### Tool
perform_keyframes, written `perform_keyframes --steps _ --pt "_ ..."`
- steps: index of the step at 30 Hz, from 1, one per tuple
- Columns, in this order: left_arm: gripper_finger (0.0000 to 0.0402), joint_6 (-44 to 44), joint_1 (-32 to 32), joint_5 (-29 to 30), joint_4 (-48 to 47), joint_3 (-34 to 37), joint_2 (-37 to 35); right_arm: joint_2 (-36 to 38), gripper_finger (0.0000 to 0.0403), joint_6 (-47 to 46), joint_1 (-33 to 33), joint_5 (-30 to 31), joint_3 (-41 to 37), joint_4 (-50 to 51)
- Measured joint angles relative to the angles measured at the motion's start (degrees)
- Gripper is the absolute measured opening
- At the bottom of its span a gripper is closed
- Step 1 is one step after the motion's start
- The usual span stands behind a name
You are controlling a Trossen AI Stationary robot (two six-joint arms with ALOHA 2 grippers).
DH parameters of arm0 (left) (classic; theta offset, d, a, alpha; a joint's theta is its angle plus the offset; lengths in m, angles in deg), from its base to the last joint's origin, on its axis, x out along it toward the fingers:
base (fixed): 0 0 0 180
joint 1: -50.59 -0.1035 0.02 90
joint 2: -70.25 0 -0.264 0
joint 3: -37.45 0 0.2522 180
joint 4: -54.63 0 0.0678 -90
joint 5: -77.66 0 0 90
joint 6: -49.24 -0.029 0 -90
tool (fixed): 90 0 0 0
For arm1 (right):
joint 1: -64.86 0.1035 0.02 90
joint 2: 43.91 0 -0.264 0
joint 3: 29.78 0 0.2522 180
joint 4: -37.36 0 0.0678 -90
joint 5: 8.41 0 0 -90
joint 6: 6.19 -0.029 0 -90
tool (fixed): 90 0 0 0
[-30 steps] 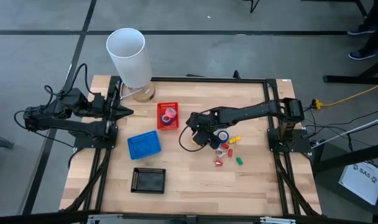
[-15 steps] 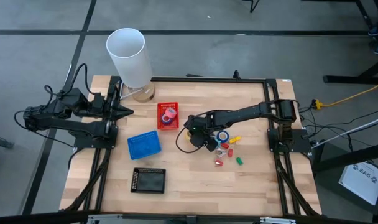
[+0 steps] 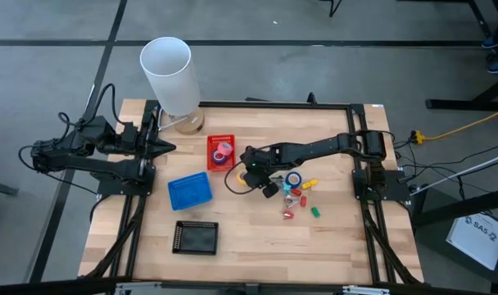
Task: Pick and place Stapler, Stapler remover, tape
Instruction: Put the yellow tape into the red basket
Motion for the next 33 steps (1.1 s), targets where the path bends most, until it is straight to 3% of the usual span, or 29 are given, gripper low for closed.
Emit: perform_keyframes --steps 8,13,17,21,25,33 --pt "0.0012 0.0 0.0 0.0 0.0 0.0 0.0 -0.7 0.0139 -0.2 -0.4 -0.1 0.0 -3.2" --pt "0.0008 0.0 0.0 0.0 0.0 0.0 0.0 -3.6 0.014 -2.7 -0.7 -3.1 -0.1 -4.5" --pt "0.0011 0.0 0.0 0.0 0.0 0.0 0.0 -3.9 0.0135 -2.7 -0.7 -0.4 0.0 -5.5" --pt "0.0012 0.0 0.0 0.0 0.0 0.0 0.0 -3.9 0.0102 -5.6 -0.7 6.6 0.0 -5.4" --pt "0.0009 0.0 0.0 0.0 0.0 0.0 0.0 -3.7 0.0037 -10.6 -0.7 5.1 0.1 -4.5" --pt "0.0013 0.0 0.0 0.0 0.0 0.0 0.0 -3.4 0.0034 -11.8 -1.0 2.1 2.2 0.2"
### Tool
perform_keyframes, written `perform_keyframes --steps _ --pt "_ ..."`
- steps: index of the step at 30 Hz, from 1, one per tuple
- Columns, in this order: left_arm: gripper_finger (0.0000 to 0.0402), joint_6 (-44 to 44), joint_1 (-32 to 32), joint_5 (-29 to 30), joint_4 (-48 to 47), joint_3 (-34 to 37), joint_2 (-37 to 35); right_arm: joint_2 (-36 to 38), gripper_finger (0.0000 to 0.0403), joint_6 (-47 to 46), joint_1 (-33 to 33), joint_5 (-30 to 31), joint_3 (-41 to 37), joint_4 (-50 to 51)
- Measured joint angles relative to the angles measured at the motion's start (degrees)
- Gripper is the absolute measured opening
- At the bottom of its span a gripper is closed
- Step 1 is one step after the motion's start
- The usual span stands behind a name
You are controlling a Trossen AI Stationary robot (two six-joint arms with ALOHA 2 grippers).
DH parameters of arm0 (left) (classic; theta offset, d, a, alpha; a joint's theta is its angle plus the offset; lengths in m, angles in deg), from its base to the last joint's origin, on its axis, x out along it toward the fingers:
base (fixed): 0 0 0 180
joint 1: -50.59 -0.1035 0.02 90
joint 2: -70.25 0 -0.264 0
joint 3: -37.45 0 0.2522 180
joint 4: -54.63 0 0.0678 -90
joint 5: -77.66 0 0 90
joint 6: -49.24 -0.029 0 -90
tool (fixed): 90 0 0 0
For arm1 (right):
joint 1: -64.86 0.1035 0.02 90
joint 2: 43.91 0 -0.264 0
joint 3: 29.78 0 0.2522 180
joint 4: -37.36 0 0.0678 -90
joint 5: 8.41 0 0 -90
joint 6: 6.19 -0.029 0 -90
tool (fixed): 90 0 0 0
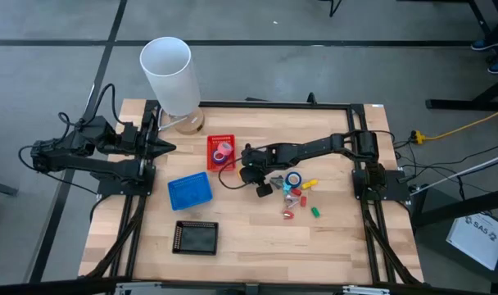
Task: Pick and place Stapler, Stapler remover, tape
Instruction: Put the yellow tape into the red basket
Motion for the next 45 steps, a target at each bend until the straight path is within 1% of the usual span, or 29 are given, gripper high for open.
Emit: perform_keyframes --steps 3,8,12,15,19,23,27,36,39,45 --pt "0.0012 0.0 0.0 0.0 0.0 0.0 0.0 1.0 0.0034 0.0 -0.8 -2.5 3.5 3.7" --pt "0.0008 0.0 0.0 0.0 0.0 0.0 0.0 2.0 0.0034 0.4 -1.9 -9.9 10.0 10.3" --pt "0.0012 0.0 0.0 0.0 0.0 0.0 0.0 2.1 0.0034 1.8 -1.9 -11.8 13.8 9.4" --pt "0.0012 0.0 0.0 0.0 0.0 0.0 0.0 2.1 0.0034 3.1 -2.1 -11.8 14.9 7.8" --pt "0.0009 0.0 0.0 0.0 0.0 0.0 0.0 1.9 0.0034 4.4 -2.4 -11.8 14.9 -0.9" --pt "0.0008 0.0 0.0 0.0 0.0 0.0 0.0 -1.6 0.0034 4.8 -3.1 -13.4 14.9 -9.8" --pt "0.0012 0.0 0.0 0.0 0.0 0.0 0.0 -5.8 0.0034 4.3 -4.6 -13.5 15.0 -17.7" --pt "0.0008 0.0 0.0 0.0 0.0 0.0 0.0 -11.9 0.0035 -1.7 -7.6 -13.8 19.4 -18.6" --pt "0.001 0.0 0.0 0.0 0.0 0.0 0.0 -12.5 0.0038 -2.8 -7.8 -13.7 19.5 -16.5" --pt "0.0012 0.0 0.0 0.0 0.0 0.0 0.0 -12.7 0.0046 -2.8 -8.1 -8.8 19.5 -13.9"
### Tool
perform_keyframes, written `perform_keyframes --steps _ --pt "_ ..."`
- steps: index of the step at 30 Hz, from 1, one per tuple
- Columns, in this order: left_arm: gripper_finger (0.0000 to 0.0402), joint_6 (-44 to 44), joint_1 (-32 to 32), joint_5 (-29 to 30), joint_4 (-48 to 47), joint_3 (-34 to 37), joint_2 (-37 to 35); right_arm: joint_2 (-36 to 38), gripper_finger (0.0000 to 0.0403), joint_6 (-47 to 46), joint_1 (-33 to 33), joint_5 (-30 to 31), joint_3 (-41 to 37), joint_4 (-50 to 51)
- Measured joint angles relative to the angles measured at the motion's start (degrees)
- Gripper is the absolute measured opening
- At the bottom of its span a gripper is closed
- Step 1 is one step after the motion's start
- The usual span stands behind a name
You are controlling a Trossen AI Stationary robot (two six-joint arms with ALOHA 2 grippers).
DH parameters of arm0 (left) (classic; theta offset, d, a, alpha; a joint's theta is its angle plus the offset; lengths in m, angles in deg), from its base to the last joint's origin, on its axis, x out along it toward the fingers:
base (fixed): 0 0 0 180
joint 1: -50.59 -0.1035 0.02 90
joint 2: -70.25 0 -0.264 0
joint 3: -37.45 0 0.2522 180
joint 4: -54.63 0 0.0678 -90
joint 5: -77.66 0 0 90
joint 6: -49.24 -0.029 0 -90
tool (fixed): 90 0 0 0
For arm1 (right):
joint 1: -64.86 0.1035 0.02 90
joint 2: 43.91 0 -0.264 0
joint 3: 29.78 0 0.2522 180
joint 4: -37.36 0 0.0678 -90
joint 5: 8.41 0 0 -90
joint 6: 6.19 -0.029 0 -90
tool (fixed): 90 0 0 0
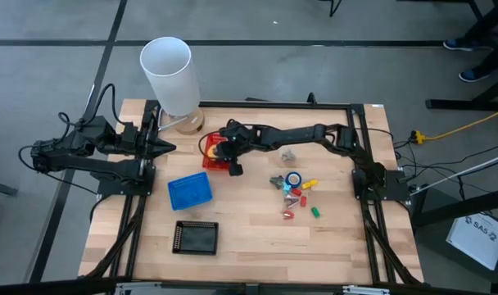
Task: Pick and place Stapler, Stapler remover, tape
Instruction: Put the yellow tape into the red basket, then put the blue tape into the red basket
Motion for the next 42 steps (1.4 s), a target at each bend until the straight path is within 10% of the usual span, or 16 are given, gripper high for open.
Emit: perform_keyframes --steps 23,42 --pt "0.0011 0.0 0.0 0.0 0.0 0.0 0.0 2.1 0.0268 -2.7 0.0 7.6 0.0 4.1" --pt "0.0012 0.0 0.0 0.0 0.0 0.0 0.0 10.6 0.0284 -4.3 0.9 14.4 0.0 18.3"
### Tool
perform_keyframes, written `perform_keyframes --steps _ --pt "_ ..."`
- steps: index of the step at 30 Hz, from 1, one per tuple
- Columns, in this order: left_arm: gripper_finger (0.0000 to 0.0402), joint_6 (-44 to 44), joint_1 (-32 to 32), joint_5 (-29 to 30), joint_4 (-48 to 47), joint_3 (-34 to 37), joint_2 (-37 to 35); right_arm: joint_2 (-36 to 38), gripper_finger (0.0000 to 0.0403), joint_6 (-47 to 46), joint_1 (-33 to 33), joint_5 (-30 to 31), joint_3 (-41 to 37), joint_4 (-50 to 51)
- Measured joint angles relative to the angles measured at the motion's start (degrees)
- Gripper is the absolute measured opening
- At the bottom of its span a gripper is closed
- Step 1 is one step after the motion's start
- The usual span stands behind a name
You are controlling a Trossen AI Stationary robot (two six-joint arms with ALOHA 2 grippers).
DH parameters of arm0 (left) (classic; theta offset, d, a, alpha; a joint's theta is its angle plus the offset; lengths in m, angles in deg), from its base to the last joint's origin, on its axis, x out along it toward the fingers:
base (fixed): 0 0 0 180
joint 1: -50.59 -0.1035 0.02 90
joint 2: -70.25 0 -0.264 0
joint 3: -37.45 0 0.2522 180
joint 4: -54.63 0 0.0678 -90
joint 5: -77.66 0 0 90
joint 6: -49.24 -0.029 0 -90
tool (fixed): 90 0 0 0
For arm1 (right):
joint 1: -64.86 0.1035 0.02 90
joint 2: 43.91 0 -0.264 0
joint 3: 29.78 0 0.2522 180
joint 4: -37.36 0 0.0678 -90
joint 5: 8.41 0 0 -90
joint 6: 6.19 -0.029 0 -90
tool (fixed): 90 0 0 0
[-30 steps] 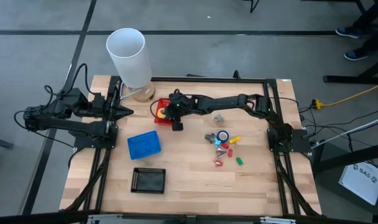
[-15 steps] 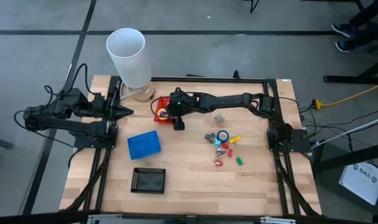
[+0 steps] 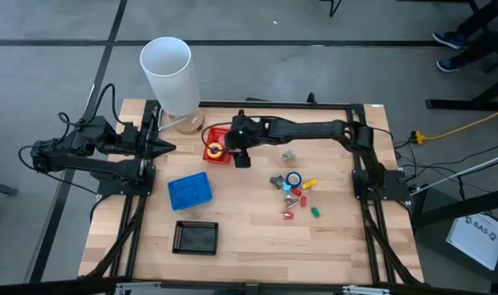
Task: Pick and place Stapler, Stapler remover, tape
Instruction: Put the blue tape into the red basket
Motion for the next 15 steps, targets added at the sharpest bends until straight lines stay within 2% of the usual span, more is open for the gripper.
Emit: perform_keyframes --steps 15 --pt "0.0011 0.0 0.0 0.0 0.0 0.0 0.0 5.1 0.0284 -2.9 6.1 0.4 0.0 13.5"
